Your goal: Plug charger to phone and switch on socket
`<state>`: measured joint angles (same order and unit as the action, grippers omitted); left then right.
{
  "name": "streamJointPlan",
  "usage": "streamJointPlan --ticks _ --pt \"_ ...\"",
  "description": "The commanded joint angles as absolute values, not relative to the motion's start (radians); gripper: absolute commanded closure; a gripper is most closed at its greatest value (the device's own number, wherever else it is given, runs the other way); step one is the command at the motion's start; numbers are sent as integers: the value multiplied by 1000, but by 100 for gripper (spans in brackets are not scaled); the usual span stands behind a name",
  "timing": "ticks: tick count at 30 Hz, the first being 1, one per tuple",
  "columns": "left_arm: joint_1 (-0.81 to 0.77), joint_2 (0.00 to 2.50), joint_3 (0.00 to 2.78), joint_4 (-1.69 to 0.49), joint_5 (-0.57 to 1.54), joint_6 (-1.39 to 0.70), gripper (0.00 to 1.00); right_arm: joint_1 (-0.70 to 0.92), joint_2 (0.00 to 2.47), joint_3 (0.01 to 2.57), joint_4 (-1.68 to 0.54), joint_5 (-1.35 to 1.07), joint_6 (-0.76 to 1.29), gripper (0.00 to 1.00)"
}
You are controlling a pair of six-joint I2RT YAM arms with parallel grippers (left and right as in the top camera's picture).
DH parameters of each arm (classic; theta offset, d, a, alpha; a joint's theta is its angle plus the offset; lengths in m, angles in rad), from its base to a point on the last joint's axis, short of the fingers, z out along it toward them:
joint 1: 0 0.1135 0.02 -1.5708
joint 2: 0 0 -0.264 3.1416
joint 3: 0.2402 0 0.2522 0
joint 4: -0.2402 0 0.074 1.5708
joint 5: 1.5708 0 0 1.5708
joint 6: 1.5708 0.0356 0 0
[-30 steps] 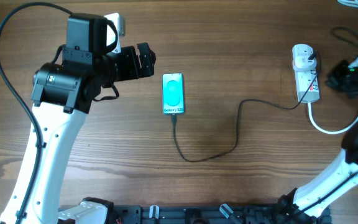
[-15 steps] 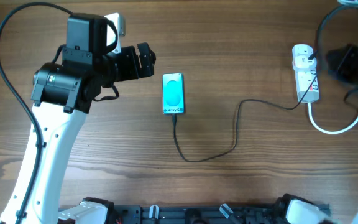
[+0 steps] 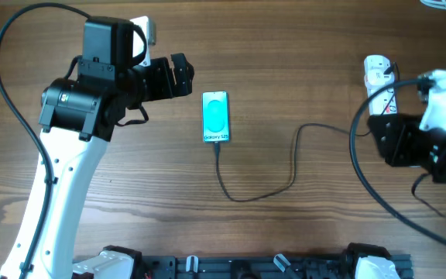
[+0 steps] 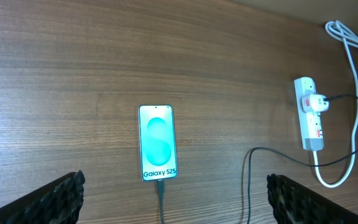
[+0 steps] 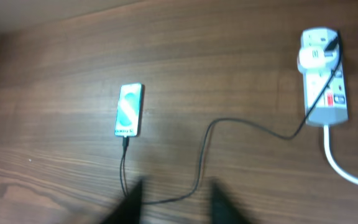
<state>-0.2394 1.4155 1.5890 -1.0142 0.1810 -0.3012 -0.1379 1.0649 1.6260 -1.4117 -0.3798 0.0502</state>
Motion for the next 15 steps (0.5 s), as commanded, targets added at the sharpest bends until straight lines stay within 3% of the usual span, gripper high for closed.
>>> streamJointPlan --ticks 1,10,15 --pt "-233 1408 1601 -1015 189 -300 0 -132 1051 1636 -1427 -358 164 0" --pt "-233 1408 1601 -1015 189 -300 0 -132 1052 1636 -1447 -284 147 0" --pt "-233 1408 1601 -1015 189 -300 0 -132 1061 1630 -1441 -295 23 0"
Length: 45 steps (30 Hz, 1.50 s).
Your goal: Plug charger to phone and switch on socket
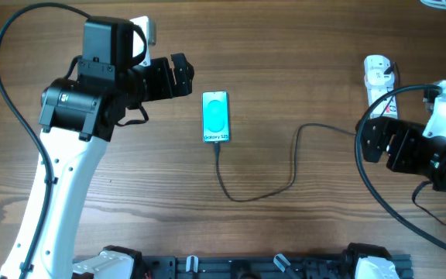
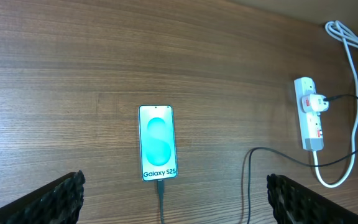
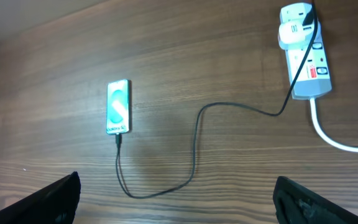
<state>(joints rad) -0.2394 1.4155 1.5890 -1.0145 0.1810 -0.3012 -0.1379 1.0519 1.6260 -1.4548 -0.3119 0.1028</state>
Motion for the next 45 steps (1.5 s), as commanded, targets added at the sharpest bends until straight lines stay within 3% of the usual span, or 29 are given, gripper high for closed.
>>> streamJointPlan --ticks 1,5,9,14,22,32,45 --pt "-233 1408 1601 -1015 189 -300 0 -132 1061 1618 -1423 -291 20 0" --pt "-233 1408 1601 -1015 189 -300 0 -131 1028 1517 -1271 -290 -31 0" --pt "-233 1408 1601 -1015 189 -300 0 -99 916 1281 -977 -283 -39 0" --pt "-233 1408 1601 -1015 189 -300 0 -23 679 888 -588 -256 -52 0" --pt "-233 1408 1601 -1015 189 -300 0 16 294 402 -197 -237 -49 0" --pt "-233 1408 1601 -1015 189 -300 0 16 81 72 75 -227 -18 0" --pt "-233 1408 1601 -1015 189 -300 0 20 3 5 6 -126 7 0"
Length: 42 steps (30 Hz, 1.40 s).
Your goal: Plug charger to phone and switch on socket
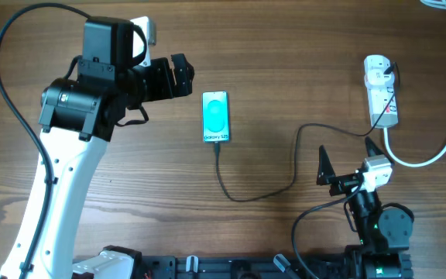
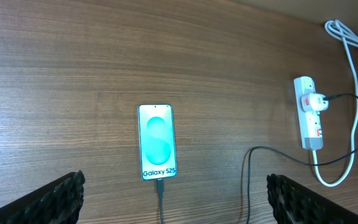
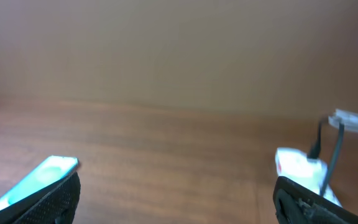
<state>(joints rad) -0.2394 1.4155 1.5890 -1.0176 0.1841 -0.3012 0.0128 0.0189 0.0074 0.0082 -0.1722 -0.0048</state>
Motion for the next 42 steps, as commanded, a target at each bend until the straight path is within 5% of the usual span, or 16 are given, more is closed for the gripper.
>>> streamJointPlan --ticks 1,32,42 --pt "-233 1408 1601 -1015 189 -300 0 20 3 5 6 -125 7 0" --pt "-232 1371 1579 -1003 97 -292 0 19 4 5 7 -126 7 0" --pt "-121 982 1039 -494 169 -292 0 19 4 5 7 -126 7 0"
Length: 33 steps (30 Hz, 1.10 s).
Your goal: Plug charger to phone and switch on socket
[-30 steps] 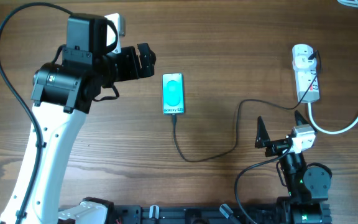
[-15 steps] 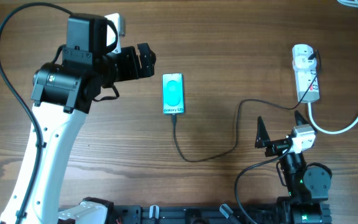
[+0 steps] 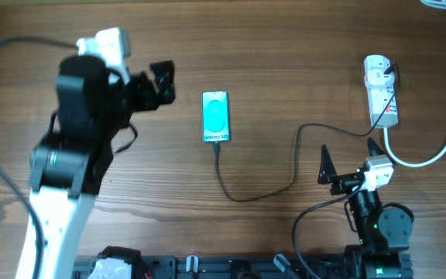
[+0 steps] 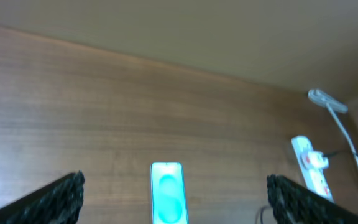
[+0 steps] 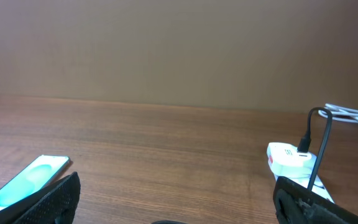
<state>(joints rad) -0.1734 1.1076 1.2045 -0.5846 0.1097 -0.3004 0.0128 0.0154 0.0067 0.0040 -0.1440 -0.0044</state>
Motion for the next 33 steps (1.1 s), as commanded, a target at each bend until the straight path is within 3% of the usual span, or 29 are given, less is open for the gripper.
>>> streamJointPlan --ticks 1,6,12,19,33 --pt "-101 940 980 -446 188 -292 0 19 4 5 7 -126 7 0" --pt "-19 715 672 -179 221 -287 0 19 4 5 7 -126 7 0" --pt "-8 479 386 28 232 -107 0 19 4 5 7 -126 7 0" --pt "-8 274 207 42 223 45 0 19 4 5 7 -126 7 0" --pt "-8 54 6 33 167 52 0 19 4 5 7 -126 7 0"
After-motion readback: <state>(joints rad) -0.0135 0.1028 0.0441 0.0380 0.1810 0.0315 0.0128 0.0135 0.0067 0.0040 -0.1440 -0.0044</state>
